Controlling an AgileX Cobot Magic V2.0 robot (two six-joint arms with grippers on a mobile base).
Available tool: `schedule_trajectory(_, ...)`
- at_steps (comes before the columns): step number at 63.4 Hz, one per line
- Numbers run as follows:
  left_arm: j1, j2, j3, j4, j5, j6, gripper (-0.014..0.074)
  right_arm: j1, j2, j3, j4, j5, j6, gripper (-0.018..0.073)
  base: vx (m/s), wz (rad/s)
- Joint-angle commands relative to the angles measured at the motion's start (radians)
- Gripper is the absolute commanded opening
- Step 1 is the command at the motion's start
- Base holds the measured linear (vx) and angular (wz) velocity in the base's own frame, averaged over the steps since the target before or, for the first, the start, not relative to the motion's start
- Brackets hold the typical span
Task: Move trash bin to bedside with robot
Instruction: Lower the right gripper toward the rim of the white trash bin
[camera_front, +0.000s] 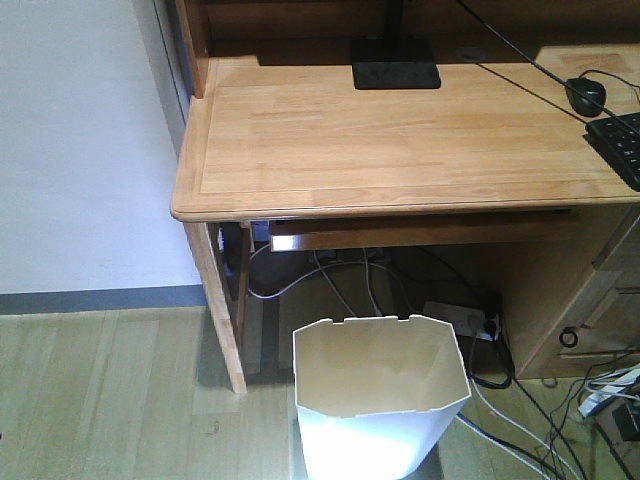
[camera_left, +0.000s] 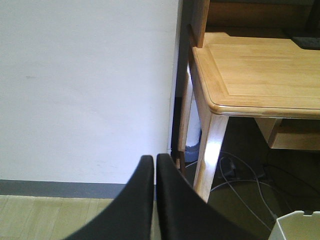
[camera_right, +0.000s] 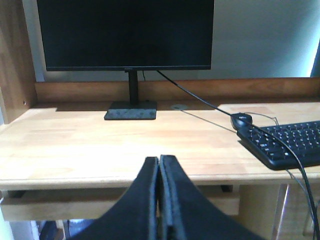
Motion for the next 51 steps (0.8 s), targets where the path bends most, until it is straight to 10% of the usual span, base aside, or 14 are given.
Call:
schedule_trajectory(1,-0.003,-0.014,0.003,-0.002,-0.066,-0.004,-0.0006,0.000,-0.014,0.005,-0.017,-0.145,-0.007,-0.0009,0.00,0.00)
schedule_trajectory(27,-0.003,-0.014,0.003,-0.002,-0.066,-0.004,-0.0006,0.000,0.161,-0.165,-0.017,-0.172,-0.014,-0.0009,0.00,0.00)
schedule_trajectory(51,-0.003,-0.014,0.003,-0.002,-0.066,-0.004,-0.0006,0.001,0.498,-0.380,0.089,0.213,0.012,-0.0009,0.00,0.00)
